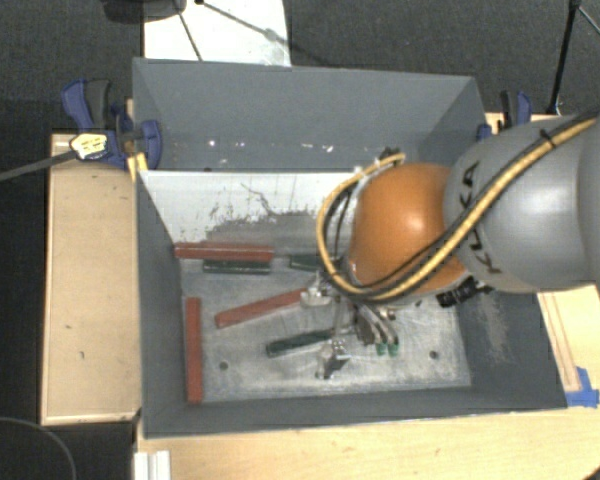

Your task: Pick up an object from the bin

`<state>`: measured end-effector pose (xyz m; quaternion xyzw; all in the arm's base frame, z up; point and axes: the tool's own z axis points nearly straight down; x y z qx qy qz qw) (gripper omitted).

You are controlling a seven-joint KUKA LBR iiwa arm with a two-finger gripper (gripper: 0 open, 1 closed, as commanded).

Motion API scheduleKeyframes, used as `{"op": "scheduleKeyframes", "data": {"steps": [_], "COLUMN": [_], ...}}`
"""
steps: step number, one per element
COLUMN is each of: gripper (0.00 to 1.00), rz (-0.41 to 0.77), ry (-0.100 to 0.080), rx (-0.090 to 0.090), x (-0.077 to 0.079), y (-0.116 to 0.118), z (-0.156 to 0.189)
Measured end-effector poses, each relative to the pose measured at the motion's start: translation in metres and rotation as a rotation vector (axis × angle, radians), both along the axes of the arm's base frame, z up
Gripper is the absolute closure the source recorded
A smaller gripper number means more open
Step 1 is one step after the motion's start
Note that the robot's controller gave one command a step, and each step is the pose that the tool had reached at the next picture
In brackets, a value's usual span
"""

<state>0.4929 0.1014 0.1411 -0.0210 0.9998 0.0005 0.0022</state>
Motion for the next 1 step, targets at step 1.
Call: {"op": "scheduleKeyframes", "data": {"steps": [1], "gripper": [0.0], "rz": [-0.007], "ry": [0.005], "rx": [0.0], "x": [-0.0017], "y": [-0.0012], "z": [-0.0032]}}
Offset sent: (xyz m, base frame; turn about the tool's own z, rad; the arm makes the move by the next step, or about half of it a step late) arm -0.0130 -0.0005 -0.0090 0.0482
